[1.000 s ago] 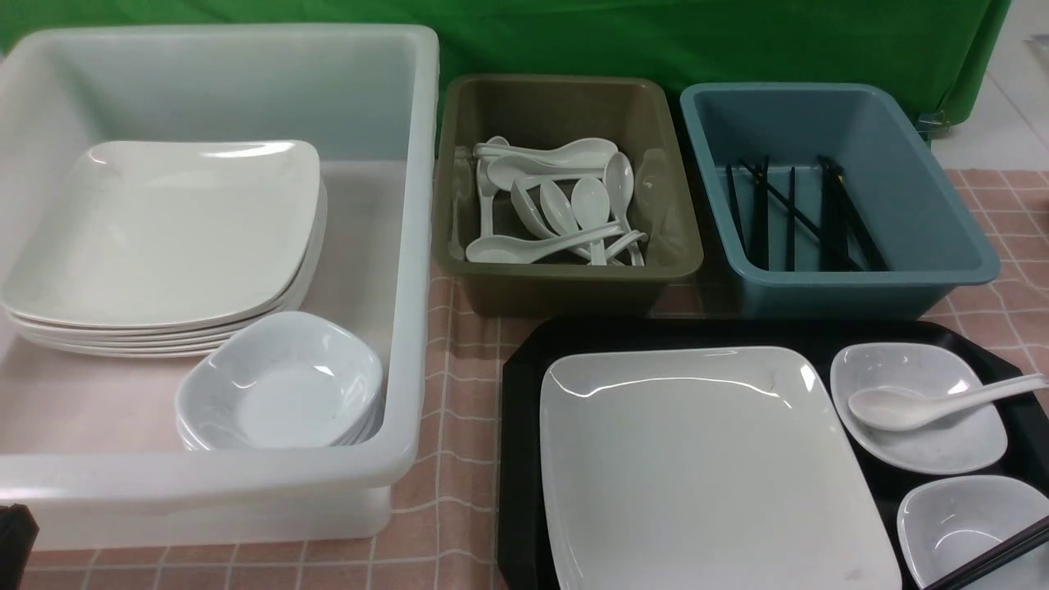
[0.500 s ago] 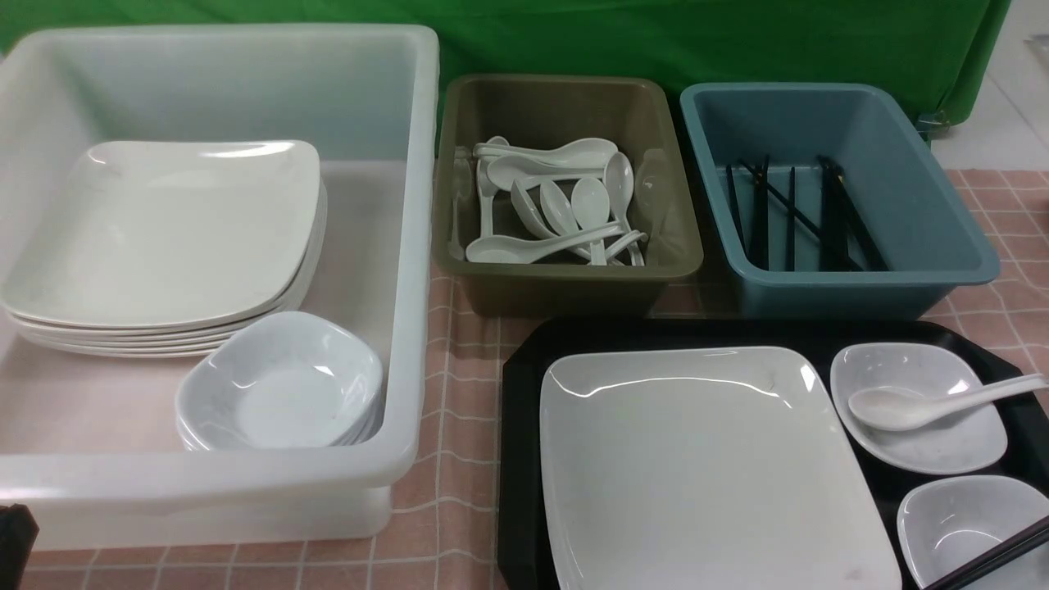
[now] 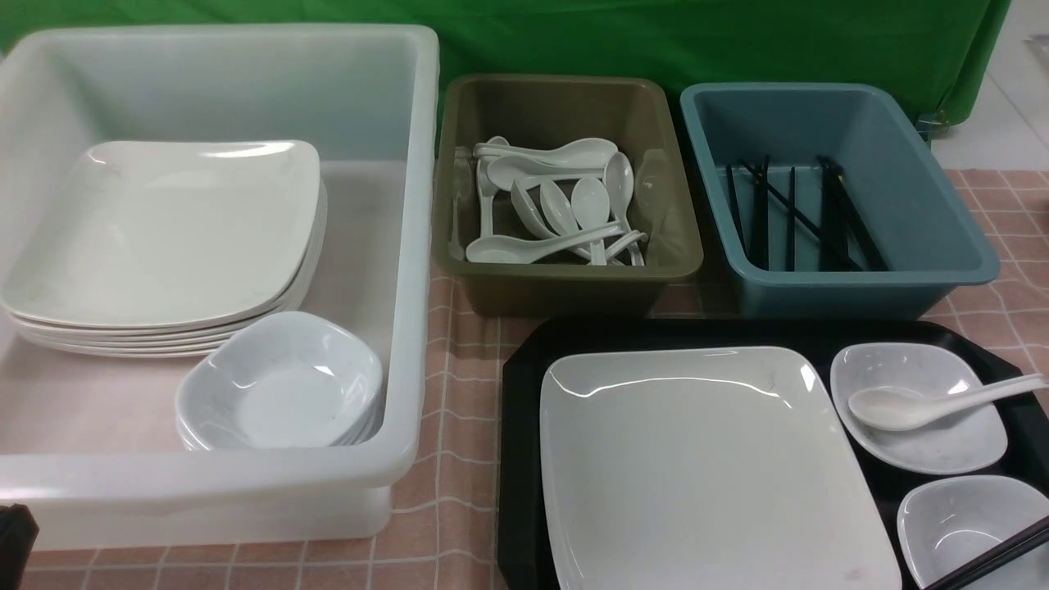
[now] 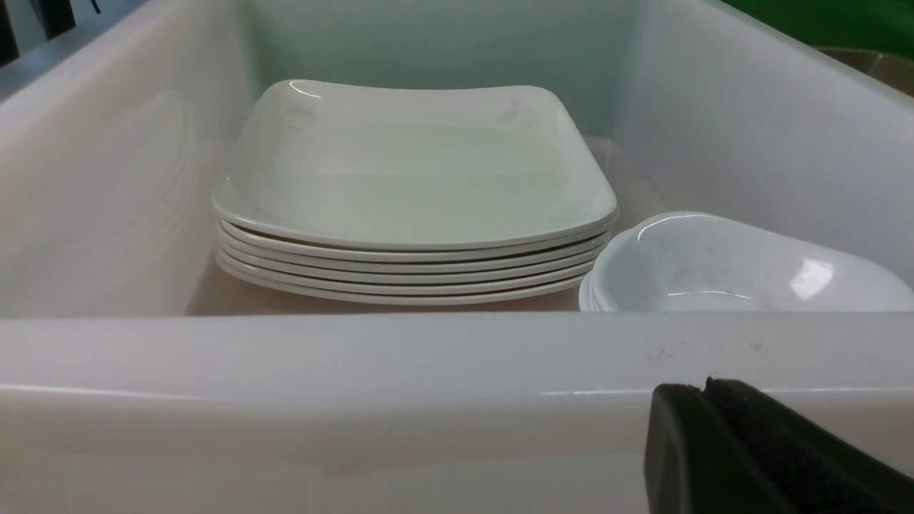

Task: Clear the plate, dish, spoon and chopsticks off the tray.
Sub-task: Use the right arm to grab a pair of chopsticks from the plate

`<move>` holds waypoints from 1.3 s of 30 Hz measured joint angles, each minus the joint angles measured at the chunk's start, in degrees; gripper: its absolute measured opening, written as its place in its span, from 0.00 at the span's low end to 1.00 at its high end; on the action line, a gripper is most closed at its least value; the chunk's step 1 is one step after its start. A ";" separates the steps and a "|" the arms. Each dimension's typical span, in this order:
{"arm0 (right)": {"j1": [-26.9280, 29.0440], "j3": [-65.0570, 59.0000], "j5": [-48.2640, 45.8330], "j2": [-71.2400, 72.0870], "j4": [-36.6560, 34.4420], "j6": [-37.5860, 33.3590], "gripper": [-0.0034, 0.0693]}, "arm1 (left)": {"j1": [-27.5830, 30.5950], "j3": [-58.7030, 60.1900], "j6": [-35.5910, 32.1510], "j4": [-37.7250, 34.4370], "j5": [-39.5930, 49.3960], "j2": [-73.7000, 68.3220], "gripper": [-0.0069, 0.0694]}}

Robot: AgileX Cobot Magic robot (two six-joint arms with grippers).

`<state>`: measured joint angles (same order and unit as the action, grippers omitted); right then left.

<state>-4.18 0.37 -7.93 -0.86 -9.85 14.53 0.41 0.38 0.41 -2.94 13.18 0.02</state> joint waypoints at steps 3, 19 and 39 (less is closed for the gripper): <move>0.00 -0.14 0.45 0.00 -3.02 9.73 0.38 | 0.00 0.00 0.00 0.00 0.00 0.00 0.10; 0.00 17.31 -2.75 -10.75 -4.31 -2.34 0.09 | 0.00 0.00 0.00 0.00 0.00 0.00 0.10; 0.00 40.50 -31.22 -77.61 8.78 18.21 0.56 | 0.00 0.00 0.00 0.00 0.00 0.00 0.10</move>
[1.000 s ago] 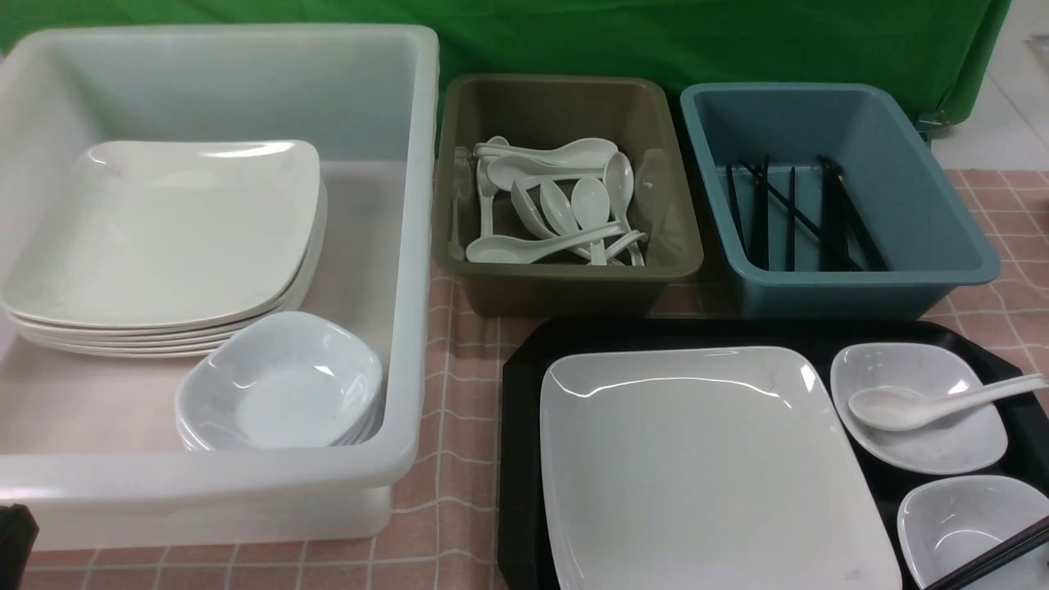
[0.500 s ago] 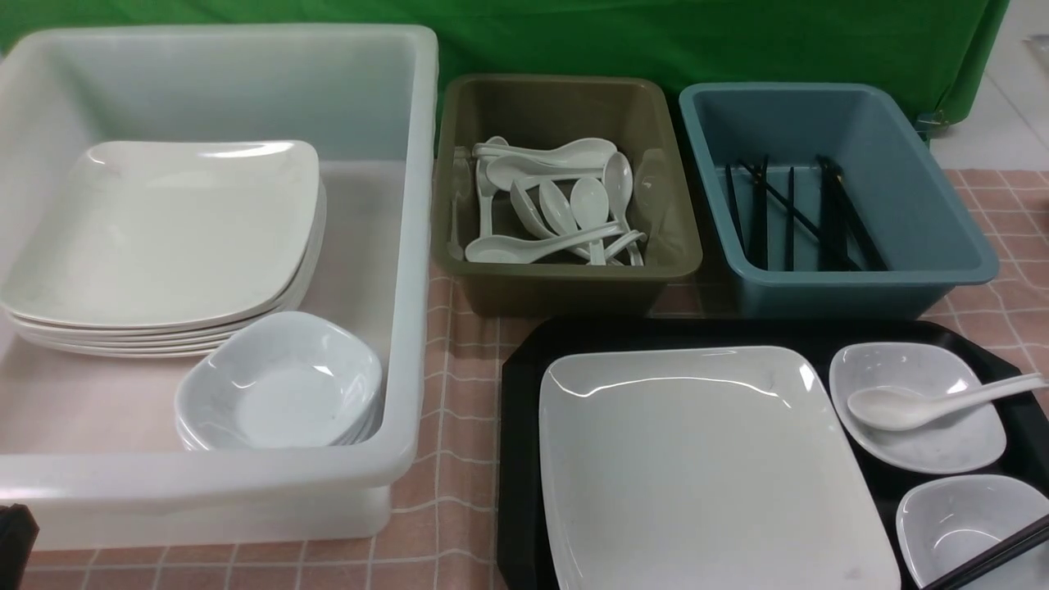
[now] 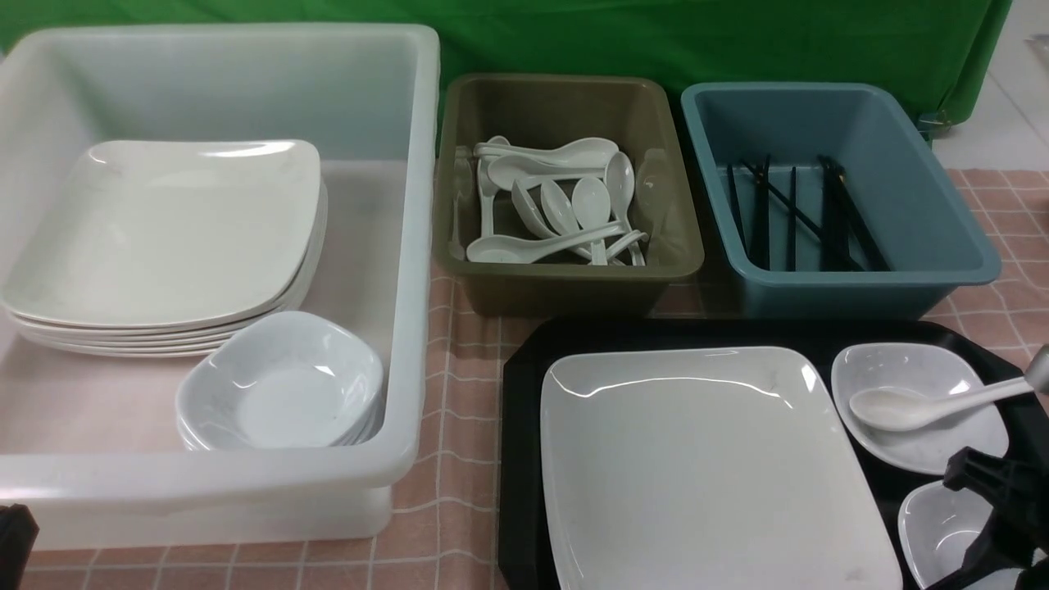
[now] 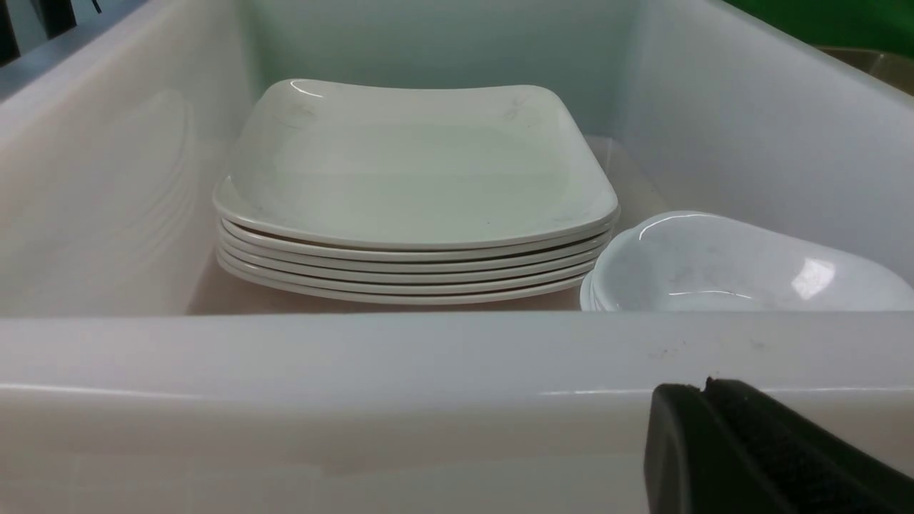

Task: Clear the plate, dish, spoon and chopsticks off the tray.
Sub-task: Use the right arm to grab a pair of chopsticks from the plate

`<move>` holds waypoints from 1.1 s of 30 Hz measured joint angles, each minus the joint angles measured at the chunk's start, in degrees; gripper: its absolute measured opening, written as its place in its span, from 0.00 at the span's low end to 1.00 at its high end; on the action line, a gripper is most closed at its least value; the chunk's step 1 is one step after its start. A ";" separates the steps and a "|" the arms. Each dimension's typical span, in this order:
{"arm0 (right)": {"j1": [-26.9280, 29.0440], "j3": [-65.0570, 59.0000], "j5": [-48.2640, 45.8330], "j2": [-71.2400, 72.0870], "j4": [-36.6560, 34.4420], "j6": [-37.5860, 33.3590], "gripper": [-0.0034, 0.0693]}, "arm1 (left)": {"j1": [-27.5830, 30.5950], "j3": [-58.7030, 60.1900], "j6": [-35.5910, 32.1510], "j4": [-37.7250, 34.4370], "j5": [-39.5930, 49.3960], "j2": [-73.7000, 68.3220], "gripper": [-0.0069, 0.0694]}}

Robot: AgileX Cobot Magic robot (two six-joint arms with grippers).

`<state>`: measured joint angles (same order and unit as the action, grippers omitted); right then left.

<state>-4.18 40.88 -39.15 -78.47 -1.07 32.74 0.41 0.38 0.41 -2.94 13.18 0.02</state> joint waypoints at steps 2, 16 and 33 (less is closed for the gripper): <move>0.00 0.25 0.89 -1.89 0.07 1.98 0.60 | 0.00 0.00 0.00 0.00 0.00 0.00 0.10; 0.00 0.37 9.37 -7.94 10.10 25.53 0.65 | 0.00 0.00 0.00 0.00 0.00 0.00 0.10; 0.00 0.37 6.77 -8.94 10.31 26.92 0.25 | 0.00 0.00 0.00 0.00 0.00 0.00 0.10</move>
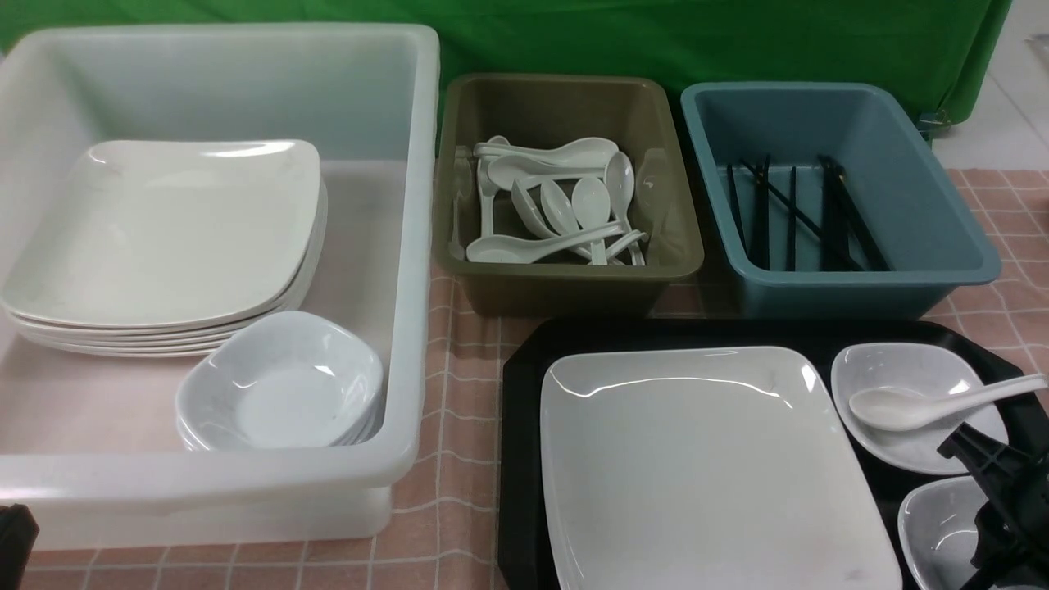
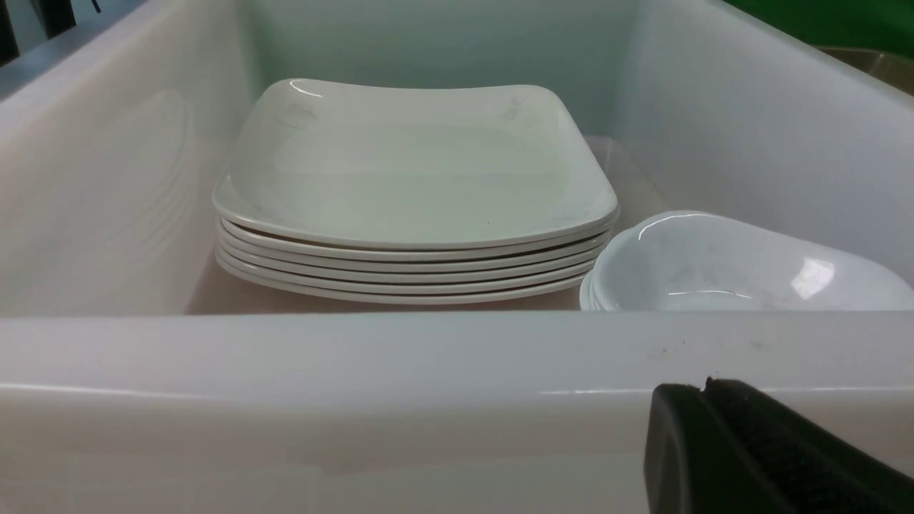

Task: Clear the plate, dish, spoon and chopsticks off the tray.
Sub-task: Use the right arm to grab a pair of chopsticks from the plate, then use the right arm to put the chopsticks into the small storage box on the right

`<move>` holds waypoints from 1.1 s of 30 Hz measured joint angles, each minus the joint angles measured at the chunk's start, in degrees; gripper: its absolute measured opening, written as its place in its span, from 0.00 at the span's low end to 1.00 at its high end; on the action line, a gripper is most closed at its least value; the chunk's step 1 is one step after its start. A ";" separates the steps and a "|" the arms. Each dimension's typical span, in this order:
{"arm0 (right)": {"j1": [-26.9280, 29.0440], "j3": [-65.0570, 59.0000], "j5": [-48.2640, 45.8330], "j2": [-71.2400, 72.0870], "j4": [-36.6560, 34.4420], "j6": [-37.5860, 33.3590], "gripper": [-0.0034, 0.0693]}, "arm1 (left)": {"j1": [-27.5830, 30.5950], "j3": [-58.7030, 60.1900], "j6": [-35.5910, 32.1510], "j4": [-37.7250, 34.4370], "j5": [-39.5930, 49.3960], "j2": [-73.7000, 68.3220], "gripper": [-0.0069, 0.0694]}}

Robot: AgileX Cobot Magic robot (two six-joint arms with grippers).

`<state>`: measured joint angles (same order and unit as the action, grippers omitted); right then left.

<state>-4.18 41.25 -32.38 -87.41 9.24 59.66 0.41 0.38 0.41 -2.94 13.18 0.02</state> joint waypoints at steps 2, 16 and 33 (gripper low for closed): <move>0.00 0.00 -1.43 1.18 0.00 0.00 0.25 | 0.00 0.00 0.00 0.00 0.00 0.00 0.10; 0.00 3.11 15.03 24.26 -0.65 -9.83 0.25 | 0.00 0.00 -0.07 0.00 0.00 0.00 0.10; 0.00 44.93 37.44 -14.90 -0.41 -38.57 0.25 | 0.00 0.00 0.00 0.00 0.00 0.00 0.10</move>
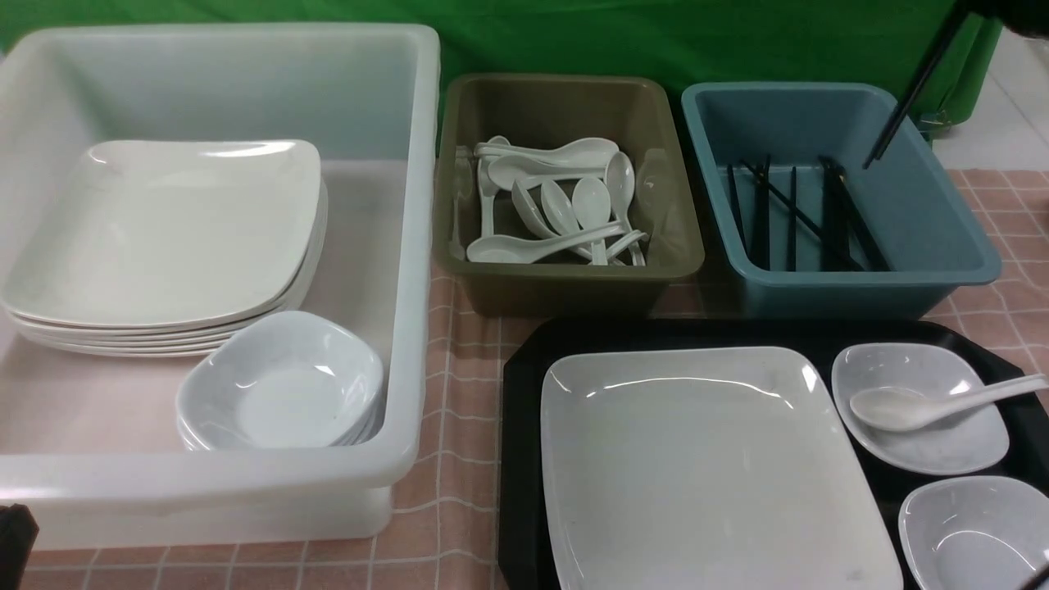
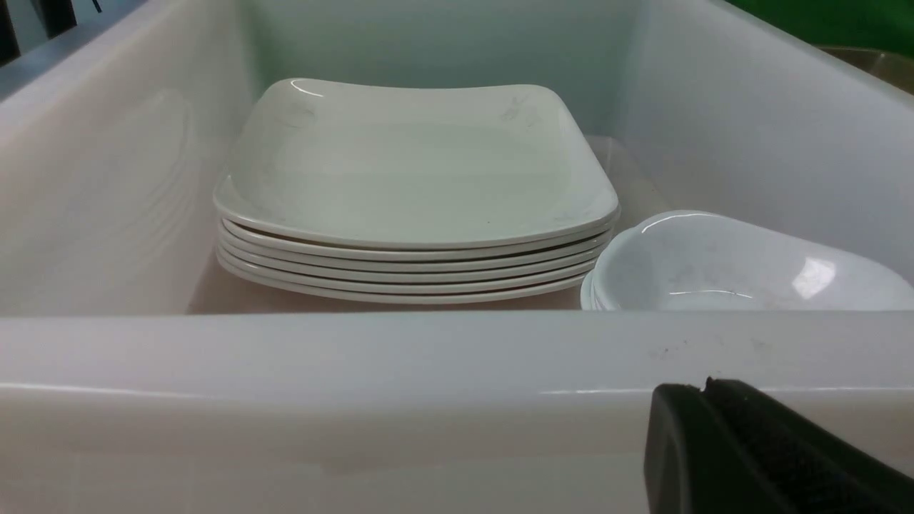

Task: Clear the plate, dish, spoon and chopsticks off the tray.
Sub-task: Use the right arm to put the chopsticks into the small storage box on the right, then use the right arm to grab a soup spoon from the plate

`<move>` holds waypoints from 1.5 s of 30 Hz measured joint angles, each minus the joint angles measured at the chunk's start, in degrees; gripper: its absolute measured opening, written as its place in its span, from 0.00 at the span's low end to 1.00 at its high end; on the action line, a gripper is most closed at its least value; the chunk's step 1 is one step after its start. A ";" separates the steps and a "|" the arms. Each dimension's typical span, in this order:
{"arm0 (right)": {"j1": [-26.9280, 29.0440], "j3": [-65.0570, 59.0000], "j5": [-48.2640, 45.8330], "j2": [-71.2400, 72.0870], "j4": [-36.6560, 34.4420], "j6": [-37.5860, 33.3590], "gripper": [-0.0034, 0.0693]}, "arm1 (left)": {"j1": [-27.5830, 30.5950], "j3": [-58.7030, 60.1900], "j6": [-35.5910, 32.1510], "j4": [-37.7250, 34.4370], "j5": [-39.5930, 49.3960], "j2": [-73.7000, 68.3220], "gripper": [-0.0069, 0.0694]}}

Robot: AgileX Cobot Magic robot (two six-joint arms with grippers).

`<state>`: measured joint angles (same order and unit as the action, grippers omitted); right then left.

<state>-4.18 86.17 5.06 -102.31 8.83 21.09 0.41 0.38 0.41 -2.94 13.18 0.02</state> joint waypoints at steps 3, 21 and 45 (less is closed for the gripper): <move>0.00 5.02 -1.02 -6.83 0.00 -1.27 0.25 | 0.00 0.00 0.00 0.00 0.00 0.00 0.10; 0.00 10.54 -32.78 -10.78 0.01 -4.96 0.53 | 0.00 0.00 0.00 0.00 0.00 0.00 0.10; 11.01 -36.68 -36.20 18.28 5.06 19.11 0.11 | 0.00 0.00 0.00 0.00 0.00 0.00 0.10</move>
<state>6.83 49.50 -31.14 -84.03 13.89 40.21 0.41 0.38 0.41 -2.94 13.18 0.02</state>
